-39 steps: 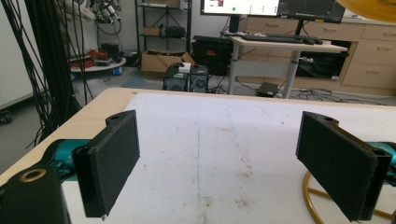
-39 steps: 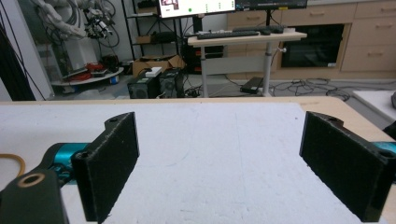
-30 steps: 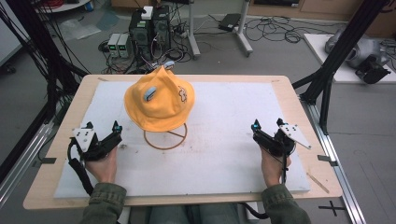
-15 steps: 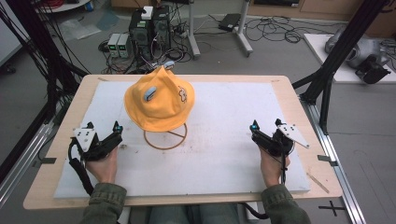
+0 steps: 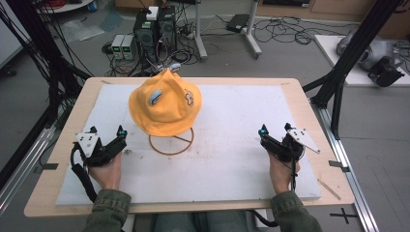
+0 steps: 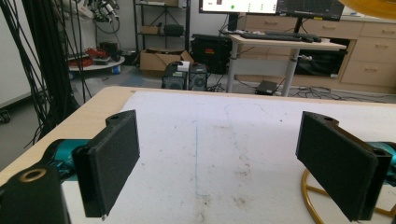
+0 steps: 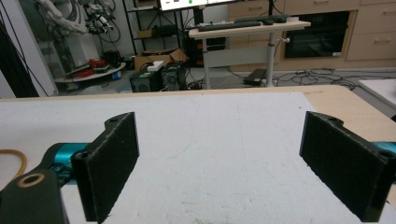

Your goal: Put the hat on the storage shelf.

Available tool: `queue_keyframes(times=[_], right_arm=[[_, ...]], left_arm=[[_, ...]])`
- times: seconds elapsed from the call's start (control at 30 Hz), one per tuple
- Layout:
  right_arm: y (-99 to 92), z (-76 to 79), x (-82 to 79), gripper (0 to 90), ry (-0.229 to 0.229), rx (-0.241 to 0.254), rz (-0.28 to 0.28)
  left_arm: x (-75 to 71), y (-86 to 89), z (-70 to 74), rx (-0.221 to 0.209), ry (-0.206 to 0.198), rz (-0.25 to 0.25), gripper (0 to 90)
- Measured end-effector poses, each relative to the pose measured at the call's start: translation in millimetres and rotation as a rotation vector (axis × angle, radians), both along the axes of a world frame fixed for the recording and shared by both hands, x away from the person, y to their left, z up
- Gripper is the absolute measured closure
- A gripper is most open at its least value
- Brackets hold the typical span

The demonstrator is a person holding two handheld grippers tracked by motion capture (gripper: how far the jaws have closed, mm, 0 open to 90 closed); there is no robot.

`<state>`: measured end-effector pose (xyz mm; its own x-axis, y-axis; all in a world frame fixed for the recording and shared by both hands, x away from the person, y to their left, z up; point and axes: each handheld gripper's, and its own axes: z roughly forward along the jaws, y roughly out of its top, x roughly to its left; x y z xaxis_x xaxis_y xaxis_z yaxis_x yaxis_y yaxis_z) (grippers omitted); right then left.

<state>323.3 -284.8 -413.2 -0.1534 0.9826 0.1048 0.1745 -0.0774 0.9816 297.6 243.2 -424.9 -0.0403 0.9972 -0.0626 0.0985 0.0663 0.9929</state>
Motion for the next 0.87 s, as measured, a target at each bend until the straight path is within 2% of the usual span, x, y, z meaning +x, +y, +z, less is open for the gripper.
queue_keyframes(times=[0.87], right_arm=[[0.7, -0.1, -1.1, 11.5, 0.000, -0.001, 0.004]], left_arm=[[1.0, 0.7, -1.0, -0.003, 0.008, 0.000, 13.8]])
